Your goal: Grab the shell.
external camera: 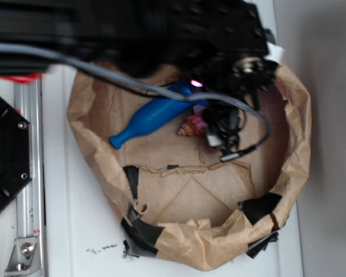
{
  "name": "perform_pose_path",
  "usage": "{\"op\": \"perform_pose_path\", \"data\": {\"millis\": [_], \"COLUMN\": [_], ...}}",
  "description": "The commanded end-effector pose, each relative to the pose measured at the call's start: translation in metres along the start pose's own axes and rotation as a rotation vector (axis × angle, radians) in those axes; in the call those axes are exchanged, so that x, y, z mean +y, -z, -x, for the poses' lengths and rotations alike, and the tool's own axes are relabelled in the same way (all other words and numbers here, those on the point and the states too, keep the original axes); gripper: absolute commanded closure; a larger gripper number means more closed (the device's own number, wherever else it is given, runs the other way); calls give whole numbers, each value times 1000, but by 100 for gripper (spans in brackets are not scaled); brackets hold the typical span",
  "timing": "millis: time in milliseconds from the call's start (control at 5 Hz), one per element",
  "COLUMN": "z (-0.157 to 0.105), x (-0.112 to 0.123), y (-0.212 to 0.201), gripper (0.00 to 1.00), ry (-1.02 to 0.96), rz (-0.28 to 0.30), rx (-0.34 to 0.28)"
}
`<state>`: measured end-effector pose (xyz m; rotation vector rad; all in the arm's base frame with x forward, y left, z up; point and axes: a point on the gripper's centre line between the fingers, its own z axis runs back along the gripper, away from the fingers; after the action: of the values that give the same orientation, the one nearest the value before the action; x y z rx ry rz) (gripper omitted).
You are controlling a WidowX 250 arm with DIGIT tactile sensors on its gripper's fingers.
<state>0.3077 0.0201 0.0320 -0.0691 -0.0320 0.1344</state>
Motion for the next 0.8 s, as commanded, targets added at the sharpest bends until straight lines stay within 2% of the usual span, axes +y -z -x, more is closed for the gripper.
{"op": "perform_pose_path", "data": {"millis": [0,200,400,600], "z": [12,25,42,50], "x": [-40,-50,-51,-48], "y": [20,14,5,11], "gripper": [0,0,0,0], "ry": [177,189,186,183], "rz": [62,51,-4,-21], "rx": [69,96,114,135]}}
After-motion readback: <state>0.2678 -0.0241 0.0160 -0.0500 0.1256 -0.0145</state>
